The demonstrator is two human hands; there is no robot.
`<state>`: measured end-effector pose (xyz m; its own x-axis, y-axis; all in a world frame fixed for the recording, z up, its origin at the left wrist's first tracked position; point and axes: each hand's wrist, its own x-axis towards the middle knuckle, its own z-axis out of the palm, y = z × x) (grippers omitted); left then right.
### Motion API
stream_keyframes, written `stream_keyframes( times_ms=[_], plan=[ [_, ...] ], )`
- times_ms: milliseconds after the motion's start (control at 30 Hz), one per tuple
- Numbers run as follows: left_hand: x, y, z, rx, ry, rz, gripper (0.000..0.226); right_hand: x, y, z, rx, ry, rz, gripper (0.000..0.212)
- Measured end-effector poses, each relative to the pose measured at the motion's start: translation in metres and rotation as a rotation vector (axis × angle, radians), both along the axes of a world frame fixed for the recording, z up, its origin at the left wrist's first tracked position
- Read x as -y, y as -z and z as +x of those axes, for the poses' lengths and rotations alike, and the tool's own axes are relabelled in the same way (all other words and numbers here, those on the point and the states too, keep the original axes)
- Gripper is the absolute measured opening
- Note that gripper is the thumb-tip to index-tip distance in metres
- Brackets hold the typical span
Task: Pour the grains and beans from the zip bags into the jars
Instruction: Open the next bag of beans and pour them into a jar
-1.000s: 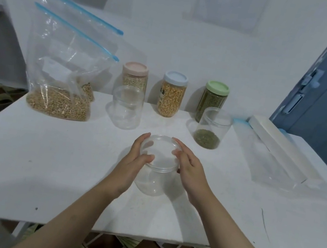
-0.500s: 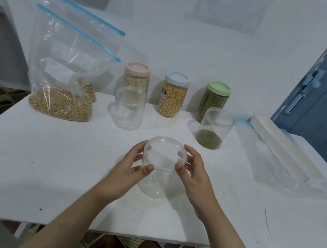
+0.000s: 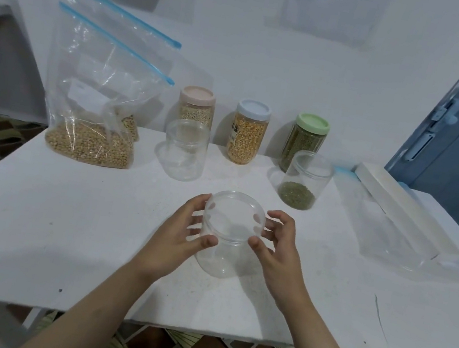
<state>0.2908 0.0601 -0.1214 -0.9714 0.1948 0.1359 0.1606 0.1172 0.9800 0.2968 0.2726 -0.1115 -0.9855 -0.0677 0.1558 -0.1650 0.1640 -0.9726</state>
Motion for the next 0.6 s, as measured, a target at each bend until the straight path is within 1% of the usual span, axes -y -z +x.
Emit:
stream_keyframes(
  times_ms=[33,67,167,200,367,433,467,533,567,600],
  plan=[
    [0.0,0.0,-0.001,-0.004,-0.001,-0.023,0.079,-0.001,0.001,0.0,-0.012,0.015,0.0,0.044],
    [0.001,-0.001,-0.001,-0.005,-0.003,-0.036,0.079,-0.002,0.002,0.0,-0.025,0.024,0.009,0.045],
    [0.002,0.001,-0.002,-0.009,-0.002,-0.039,0.083,0.002,0.003,0.0,-0.027,-0.007,0.048,0.074],
    [0.002,0.001,-0.002,-0.015,0.0,-0.044,0.084,0.005,0.003,0.001,-0.017,-0.02,0.056,0.076],
    [0.001,0.0,0.0,-0.009,-0.004,-0.022,0.082,0.001,0.004,0.0,-0.022,0.0,0.03,0.055],
    [0.001,0.0,0.0,-0.006,-0.007,-0.016,0.08,0.0,0.004,0.0,-0.017,0.014,0.014,0.051],
    [0.001,0.0,0.0,-0.007,-0.005,-0.017,0.08,0.001,0.004,0.001,-0.018,0.003,0.013,0.052],
    [0.002,0.001,0.0,-0.008,0.001,-0.011,0.078,0.008,0.003,0.003,-0.016,-0.019,0.05,0.065],
    [0.002,0.001,0.0,-0.008,0.004,-0.006,0.077,0.01,0.003,0.003,-0.005,-0.02,0.066,0.067],
    [0.002,0.0,0.0,-0.008,0.005,-0.001,0.077,0.009,0.003,0.003,0.006,-0.017,0.062,0.063]
  ],
)
